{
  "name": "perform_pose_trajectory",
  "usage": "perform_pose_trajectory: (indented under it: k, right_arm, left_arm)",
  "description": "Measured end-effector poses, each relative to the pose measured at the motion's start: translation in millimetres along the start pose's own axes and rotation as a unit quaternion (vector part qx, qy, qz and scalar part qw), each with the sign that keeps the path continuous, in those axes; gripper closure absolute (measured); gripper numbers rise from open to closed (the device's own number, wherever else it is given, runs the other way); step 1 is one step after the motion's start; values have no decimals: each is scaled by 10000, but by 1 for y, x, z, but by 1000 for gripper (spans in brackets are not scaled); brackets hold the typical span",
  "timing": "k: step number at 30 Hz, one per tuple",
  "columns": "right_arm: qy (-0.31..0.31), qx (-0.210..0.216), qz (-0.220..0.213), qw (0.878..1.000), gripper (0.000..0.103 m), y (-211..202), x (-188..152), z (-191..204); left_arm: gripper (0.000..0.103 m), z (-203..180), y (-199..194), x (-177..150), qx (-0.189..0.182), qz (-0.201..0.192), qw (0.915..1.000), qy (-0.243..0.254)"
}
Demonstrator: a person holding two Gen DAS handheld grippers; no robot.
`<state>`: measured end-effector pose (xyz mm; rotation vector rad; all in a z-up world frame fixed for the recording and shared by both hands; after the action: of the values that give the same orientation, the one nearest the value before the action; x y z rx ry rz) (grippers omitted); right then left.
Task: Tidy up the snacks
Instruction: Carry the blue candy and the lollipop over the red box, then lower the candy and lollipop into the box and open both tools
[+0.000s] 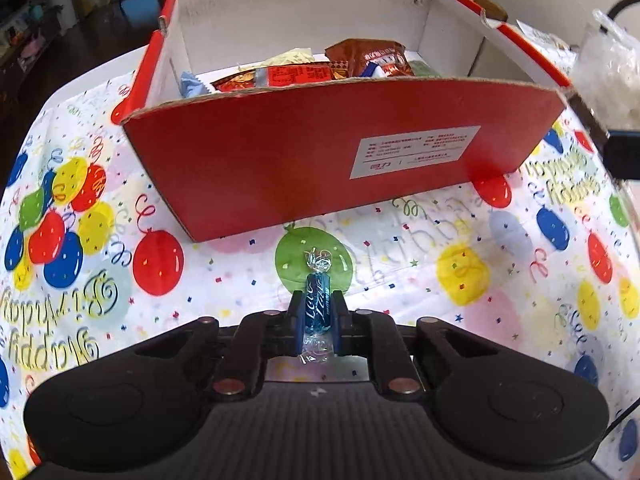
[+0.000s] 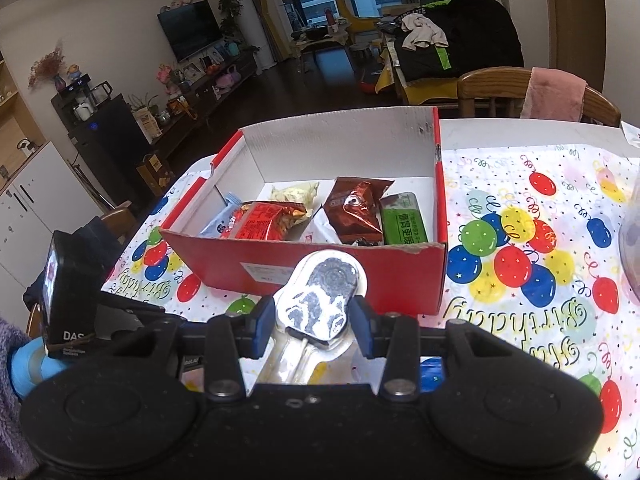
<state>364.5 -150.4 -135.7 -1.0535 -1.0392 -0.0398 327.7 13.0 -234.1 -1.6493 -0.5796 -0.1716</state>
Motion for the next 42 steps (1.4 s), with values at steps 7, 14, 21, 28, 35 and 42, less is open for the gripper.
perform_pose_trajectory:
  k: [7, 14, 21, 28, 35, 42]
  right_arm:
    - [-50, -49, 0, 10000, 63, -3, 3, 0]
    - [-215, -153, -105, 9996, 63, -12, 16, -1]
    - [-443, -223, -244, 9985, 63, -14, 42, -4]
    - [-629, -399, -256, 9969, 63, 7, 75, -16]
    - [-738, -578, -85, 9956, 63, 47, 100, -32]
    - [-791, -624, 329, 9944, 63, 96, 92, -35]
  left_arm:
    - [91, -5, -30, 1, -188, -245, 9990, -318]
    - [90, -8, -76, 17, -447, -690, 9952, -532]
    - [91, -13, -115, 47, -598, -1127, 9903, -550]
    - [91, -19, -117, 81, -396, -1332, 9892, -467]
    - [91, -11, -91, 114, -77, -1157, 9917, -558]
    - [91, -4, -50, 123, 142, -804, 9945, -653]
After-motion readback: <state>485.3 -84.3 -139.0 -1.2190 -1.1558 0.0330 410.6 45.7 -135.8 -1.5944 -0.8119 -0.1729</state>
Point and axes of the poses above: each gripper's, at about its wrist camera, not at the fingertips, and y roughly the way its jaws point, z to its left, x to its top, the point moved 8 cm from there along y, roughly the way its jaws point, and after that the axes turned 15 degrees about -y, right-handed, at the moved point
